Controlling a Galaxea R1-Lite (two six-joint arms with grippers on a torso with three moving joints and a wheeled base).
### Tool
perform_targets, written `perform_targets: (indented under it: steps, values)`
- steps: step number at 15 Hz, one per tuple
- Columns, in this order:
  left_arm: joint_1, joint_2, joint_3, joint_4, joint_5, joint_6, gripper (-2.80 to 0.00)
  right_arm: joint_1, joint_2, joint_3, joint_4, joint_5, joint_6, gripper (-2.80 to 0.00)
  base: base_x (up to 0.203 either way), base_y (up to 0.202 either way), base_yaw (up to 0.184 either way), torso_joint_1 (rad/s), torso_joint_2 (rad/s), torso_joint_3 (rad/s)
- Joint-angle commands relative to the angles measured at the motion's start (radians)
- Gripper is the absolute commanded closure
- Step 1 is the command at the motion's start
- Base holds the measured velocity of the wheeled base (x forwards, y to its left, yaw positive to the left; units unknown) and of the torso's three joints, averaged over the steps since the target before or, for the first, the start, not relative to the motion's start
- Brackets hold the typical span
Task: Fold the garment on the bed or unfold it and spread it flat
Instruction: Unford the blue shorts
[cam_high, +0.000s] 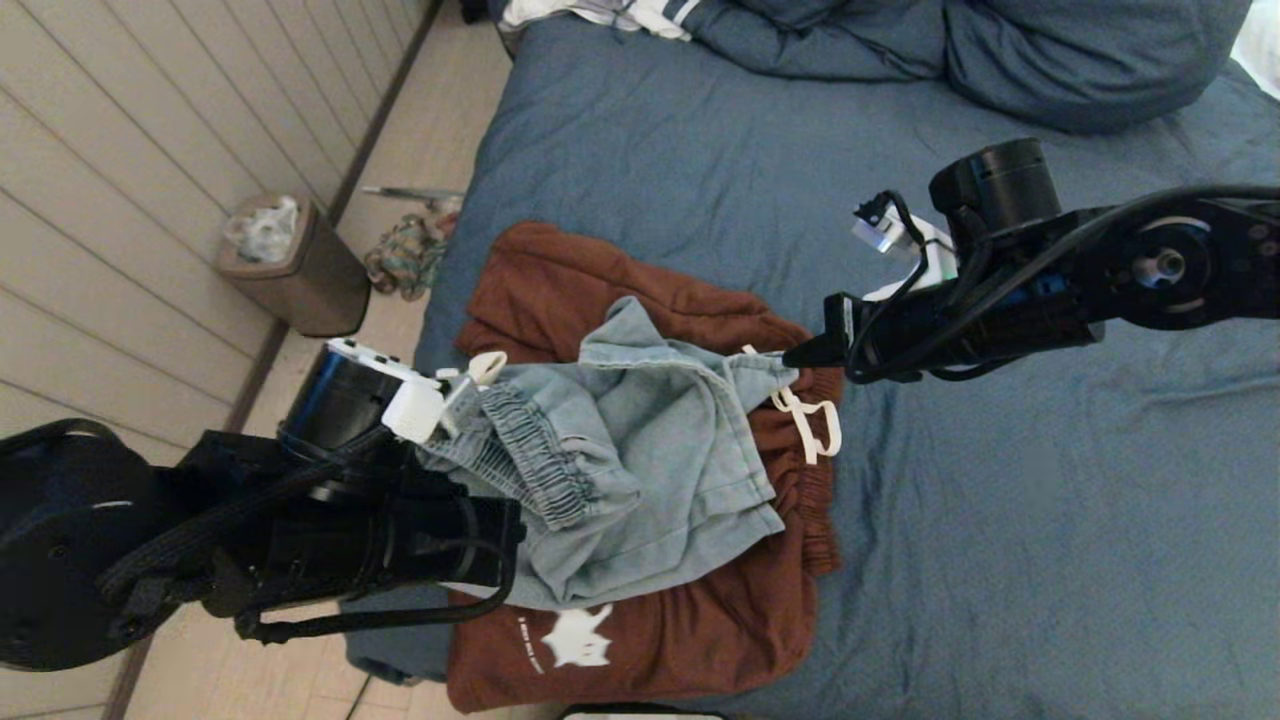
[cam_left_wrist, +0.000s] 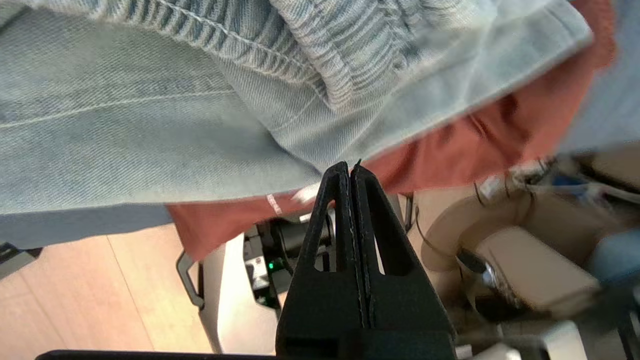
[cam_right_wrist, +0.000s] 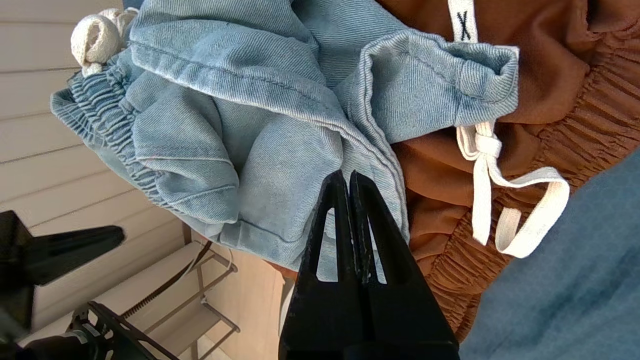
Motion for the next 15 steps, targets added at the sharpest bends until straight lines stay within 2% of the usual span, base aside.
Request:
perform_targets:
  steps: [1,2,4,5,6,8,10,11,15]
  values:
    - [-0.014,0.075,-0.004,-0.029,0.055,-0.019,0.00,0.001,0.006,0.000,0.002,0.004,0.001,0.00,0.000,0.000,0.000,0.000,0.00,0.000]
    - [-0.015,0.099,-0.008,-0.051,0.097,-0.022,0.00,-0.001,0.006,0.000,0.002,0.002,0.000,0.00,0.000,0.000,0.000,0.000,0.00,0.000]
    - [-0.025,0.120,-0.011,-0.075,0.134,-0.029,0.00,-0.002,0.005,-0.003,0.000,0.002,0.000,0.00,0.000,0.000,0.000,0.000,0.00,0.000]
    - [-0.028,0.142,-0.015,-0.096,0.179,-0.041,-0.18,-0.001,0.006,-0.004,0.002,0.002,0.000,0.00,0.000,0.000,0.000,0.000,0.00,0.000]
    - [-0.030,0.156,-0.022,-0.113,0.227,-0.052,-2.80,-0.001,0.008,-0.003,0.002,0.002,0.000,0.00,0.000,0.000,0.000,0.000,0.00,0.000]
    - [-0.032,0.154,-0.034,-0.121,0.239,-0.068,-2.80,-0.001,0.008,0.000,0.002,0.002,0.000,0.00,0.000,0.000,0.000,0.000,0.00,0.000]
    - [-0.031,0.168,-0.071,-0.122,0.269,-0.135,-2.80,-0.001,0.010,0.000,0.001,0.002,0.000,0.00,0.000,0.000,0.000,0.000,0.00,0.000]
    - [-0.031,0.181,-0.080,-0.123,0.287,-0.149,-2.80,-0.001,0.010,0.001,0.001,0.002,0.000,0.00,0.000,0.000,0.000,0.000,0.00,0.000]
    - [-0.030,0.201,-0.090,-0.191,0.293,-0.157,-2.80,-0.001,0.008,0.003,0.002,0.004,0.000,0.00,0.000,0.000,0.000,0.000,0.00,0.000]
